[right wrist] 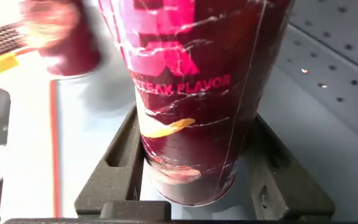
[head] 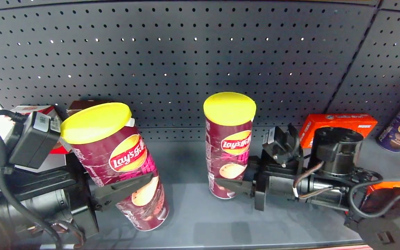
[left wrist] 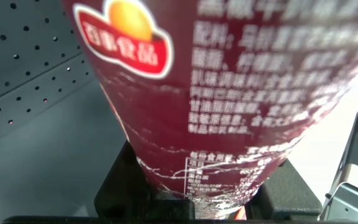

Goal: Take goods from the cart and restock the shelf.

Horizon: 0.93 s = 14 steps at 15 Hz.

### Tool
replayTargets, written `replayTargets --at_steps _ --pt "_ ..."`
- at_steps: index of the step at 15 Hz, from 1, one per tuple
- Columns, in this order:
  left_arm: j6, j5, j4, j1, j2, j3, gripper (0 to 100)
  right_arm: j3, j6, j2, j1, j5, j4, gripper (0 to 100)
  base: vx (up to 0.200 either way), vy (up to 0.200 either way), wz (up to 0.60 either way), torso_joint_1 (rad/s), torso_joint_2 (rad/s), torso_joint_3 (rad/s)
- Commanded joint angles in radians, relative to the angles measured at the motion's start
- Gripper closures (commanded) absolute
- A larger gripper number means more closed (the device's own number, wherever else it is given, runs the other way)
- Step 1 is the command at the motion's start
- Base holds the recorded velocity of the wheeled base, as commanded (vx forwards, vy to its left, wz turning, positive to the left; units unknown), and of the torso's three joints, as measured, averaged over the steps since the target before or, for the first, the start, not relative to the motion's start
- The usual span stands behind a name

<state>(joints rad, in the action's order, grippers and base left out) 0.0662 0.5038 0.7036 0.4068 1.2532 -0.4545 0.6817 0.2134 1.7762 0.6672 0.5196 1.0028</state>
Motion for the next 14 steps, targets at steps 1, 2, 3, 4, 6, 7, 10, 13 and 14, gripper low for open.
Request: replayTargets --at_steps 1,2,3,4,6,7,10,13,14 --pt "0.0 -0.001 0.0 0.0 -0.003 0.005 100 -0.123 -0.003 -0.069 0.066 -0.036 0.066 100 0.0 0.0 0.0 0.0 0.0 0.0" --pt "0.001 -0.001 0.0 0.0 -0.003 0.013 100 -0.16 -0.003 -0.069 0.083 -0.052 0.094 100 0.0 0.0 0.0 0.0 0.0 0.0" --pt "0.001 -0.001 0.0 0.0 -0.003 0.02 100 -0.197 -0.003 -0.063 0.094 -0.055 0.125 100 0.0 0.0 0.0 0.0 0.0 0.0" --pt "0.001 -0.001 0.0 0.0 -0.003 0.023 100 -0.217 -0.003 -0.058 0.095 -0.055 0.142 100 0.0 0.0 0.0 0.0 0.0 0.0" --pt "0.001 -0.002 0.0 0.0 -0.003 0.028 100 -0.269 -0.003 -0.021 0.095 -0.055 0.203 100 0.0 0.0 0.0 0.0 0.0 0.0" --pt "0.001 -0.002 0.0 0.0 -0.003 0.028 100 -0.271 -0.003 -0.012 0.095 -0.056 0.215 100 0.0 0.0 0.0 0.0 0.0 0.0" --pt "0.001 -0.002 0.0 0.0 -0.003 0.028 100 -0.268 -0.003 0.037 0.095 -0.055 0.243 100 0.0 0.0 0.0 0.0 0.0 0.0" --pt "-0.002 -0.002 0.0 -0.002 -0.009 0.026 100 -0.257 -0.002 0.086 0.095 -0.056 0.266 100 0.0 0.0 0.0 0.0 0.0 0.0" --pt "-0.002 -0.002 0.0 -0.002 -0.009 0.026 100 -0.252 -0.002 0.098 0.094 -0.056 0.267 100 0.0 0.0 0.0 0.0 0.0 0.0"
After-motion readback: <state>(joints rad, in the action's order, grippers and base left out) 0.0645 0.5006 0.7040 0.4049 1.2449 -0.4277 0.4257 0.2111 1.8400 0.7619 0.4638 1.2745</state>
